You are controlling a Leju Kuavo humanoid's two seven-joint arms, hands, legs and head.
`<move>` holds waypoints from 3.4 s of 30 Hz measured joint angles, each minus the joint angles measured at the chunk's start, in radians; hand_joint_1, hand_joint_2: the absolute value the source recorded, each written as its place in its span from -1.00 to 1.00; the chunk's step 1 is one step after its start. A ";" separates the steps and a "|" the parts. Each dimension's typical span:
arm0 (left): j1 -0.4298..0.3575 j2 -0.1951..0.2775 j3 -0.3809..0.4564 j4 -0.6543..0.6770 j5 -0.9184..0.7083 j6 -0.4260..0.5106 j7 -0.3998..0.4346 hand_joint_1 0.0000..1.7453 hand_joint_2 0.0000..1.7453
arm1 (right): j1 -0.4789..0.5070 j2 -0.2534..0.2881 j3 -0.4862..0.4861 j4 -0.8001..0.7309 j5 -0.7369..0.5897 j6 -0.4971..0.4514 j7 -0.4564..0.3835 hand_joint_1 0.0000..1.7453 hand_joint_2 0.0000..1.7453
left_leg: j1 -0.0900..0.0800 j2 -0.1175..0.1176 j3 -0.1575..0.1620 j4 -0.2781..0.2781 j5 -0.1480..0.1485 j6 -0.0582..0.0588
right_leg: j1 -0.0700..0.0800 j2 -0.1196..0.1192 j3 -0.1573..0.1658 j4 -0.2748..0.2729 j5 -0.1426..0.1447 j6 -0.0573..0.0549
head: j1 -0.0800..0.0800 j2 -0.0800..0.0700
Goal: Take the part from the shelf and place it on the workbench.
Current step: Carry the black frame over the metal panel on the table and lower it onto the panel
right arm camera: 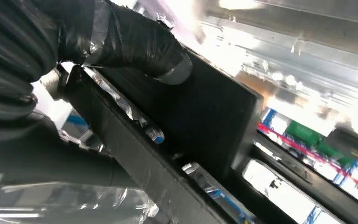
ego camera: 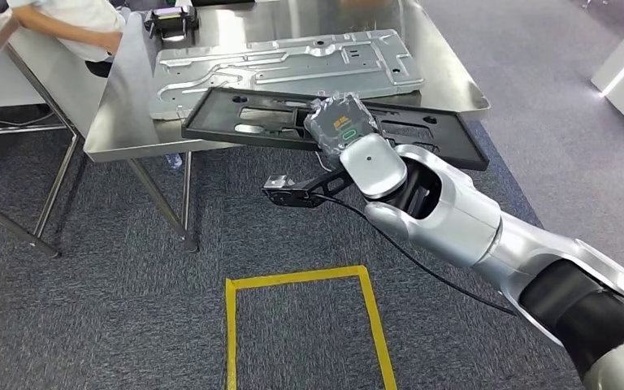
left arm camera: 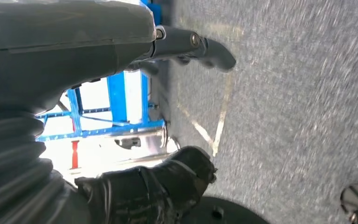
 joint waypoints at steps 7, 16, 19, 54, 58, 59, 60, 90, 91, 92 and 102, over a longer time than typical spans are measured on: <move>-0.004 0.000 0.000 0.000 0.000 0.004 -0.001 -1.00 1.00 | -0.011 0.000 0.014 0.008 -0.007 0.003 0.000 1.00 1.00 | 0.010 0.001 0.077 -0.034 -0.023 0.015 | -0.006 -0.004 -0.154 0.249 -0.084 0.025 | 0.003 0.000; -0.010 -0.002 0.000 0.000 0.000 0.002 0.002 -1.00 1.00 | -0.012 0.004 0.031 0.027 -0.015 -0.003 0.000 1.00 1.00 | 0.018 -0.005 0.141 -0.010 -0.107 -0.030 | -0.003 -0.008 -0.119 -0.003 0.088 -0.001 | -0.003 0.000; -0.011 -0.003 0.000 0.000 0.000 0.004 0.004 -1.00 1.00 | -0.020 0.010 0.038 0.033 -0.017 -0.011 0.001 1.00 1.00 | 0.021 -0.001 0.083 0.097 -0.098 -0.042 | -0.008 -0.006 -0.085 -0.017 0.072 -0.018 | -0.006 0.000; -0.010 -0.007 0.000 0.000 0.000 -0.004 0.012 -1.00 1.00 | -0.039 0.044 0.077 0.078 -0.039 -0.029 0.001 1.00 1.00 | 0.037 0.000 -0.122 0.252 -0.104 -0.070 | -0.007 -0.005 -0.005 -0.036 0.024 -0.030 | -0.019 0.000; -0.003 -0.007 0.000 0.000 0.000 -0.004 0.014 -1.00 1.00 | -0.039 0.044 0.082 0.083 -0.040 -0.032 0.001 1.00 1.00 | 0.045 0.003 -0.067 0.028 0.052 -0.077 | -0.014 -0.001 0.038 -0.032 -0.015 -0.009 | -0.021 0.000; -0.003 -0.007 0.000 0.000 0.000 -0.003 0.015 -1.00 1.00 | -0.039 0.044 0.083 0.084 -0.041 -0.034 0.001 1.00 1.00 | 0.042 0.003 -0.058 -0.001 0.067 -0.071 | -0.014 -0.001 0.041 -0.032 -0.022 -0.002 | -0.021 0.000; -0.003 -0.007 0.000 0.000 0.000 -0.003 0.015 -1.00 1.00 | -0.039 0.044 0.086 0.086 -0.044 -0.037 0.001 1.00 1.00 | 0.039 0.003 -0.055 -0.009 0.062 -0.061 | -0.013 0.000 0.043 -0.031 -0.026 0.004 | -0.023 0.000; -0.007 -0.006 0.000 0.000 0.000 -0.004 0.012 -1.00 1.00 | -0.050 0.077 0.162 0.185 -0.103 -0.127 0.001 1.00 1.00 | 0.026 0.002 -0.047 -0.001 0.051 -0.047 | 0.001 0.002 0.015 -0.024 -0.006 -0.016 | -0.024 0.000; -0.008 -0.006 0.000 0.000 0.000 -0.004 0.012 -1.00 1.00 | -0.051 0.079 0.163 0.189 -0.106 -0.132 0.001 1.00 1.00 | 0.023 0.002 -0.041 -0.007 0.042 -0.040 | 0.002 0.003 0.018 -0.024 -0.009 -0.011 | -0.023 0.000; -0.010 -0.005 0.000 0.000 0.000 -0.004 0.012 -1.00 1.00 | -0.052 0.081 0.164 0.192 -0.109 -0.137 0.001 1.00 1.00 | 0.023 0.002 -0.032 -0.014 0.044 -0.033 | 0.003 0.003 0.021 -0.022 -0.012 -0.006 | -0.022 0.000; -0.010 -0.005 0.000 0.000 0.000 -0.004 0.014 -1.00 1.00 | -0.049 0.085 0.176 0.229 -0.119 -0.165 0.001 1.00 1.00 | 0.028 -0.005 0.050 -0.016 -0.014 -0.012 | -0.006 -0.005 -0.141 0.134 0.006 0.014 | -0.021 0.000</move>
